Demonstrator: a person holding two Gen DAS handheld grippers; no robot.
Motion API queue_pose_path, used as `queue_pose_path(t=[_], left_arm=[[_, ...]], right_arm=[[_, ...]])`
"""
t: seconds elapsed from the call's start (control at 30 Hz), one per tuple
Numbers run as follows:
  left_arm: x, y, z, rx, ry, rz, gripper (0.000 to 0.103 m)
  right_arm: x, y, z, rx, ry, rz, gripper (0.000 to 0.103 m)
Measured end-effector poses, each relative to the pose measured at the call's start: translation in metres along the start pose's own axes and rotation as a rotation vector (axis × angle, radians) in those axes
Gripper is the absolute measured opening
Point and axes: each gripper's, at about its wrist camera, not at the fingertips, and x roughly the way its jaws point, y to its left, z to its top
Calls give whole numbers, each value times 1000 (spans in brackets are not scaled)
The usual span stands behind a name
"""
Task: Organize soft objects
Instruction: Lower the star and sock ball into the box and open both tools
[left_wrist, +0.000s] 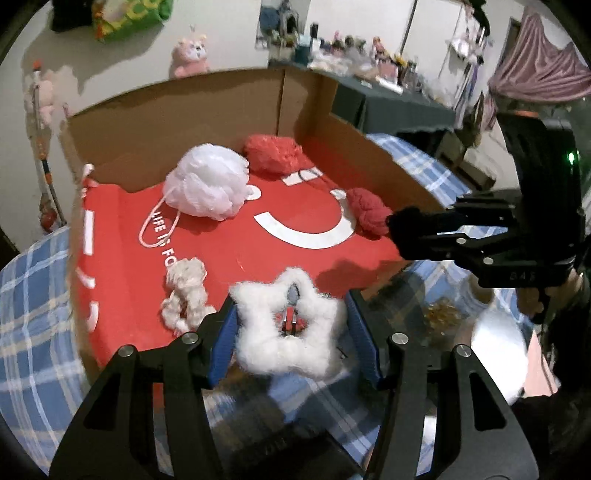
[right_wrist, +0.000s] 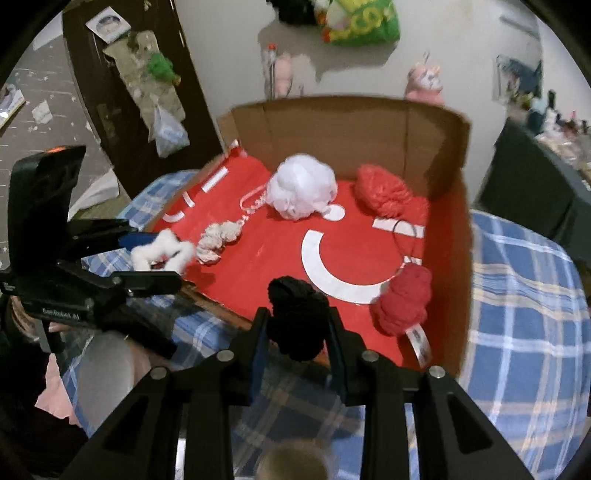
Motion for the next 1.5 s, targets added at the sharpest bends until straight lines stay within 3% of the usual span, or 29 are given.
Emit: queue_pose_path(t=[0.3,0.57,0.87,1.27,1.5], left_arm=[[43,9,21,23,139,-27,53],[67,15,23,16,221,-21,54],[79,24,24,-19,284,-11,54],[84,23,26,-17,299,13,57],[87,26,31,-20,298,27,57]], right_arm=[[60,-16,30,-7,222,29,32],[89,-24,31,-38,335,-42,33],[96,-23,30,-79,387,-80,33],[101,-28,28,-104,409,-92,45],[104,-20,29,-122,404,-108,46]])
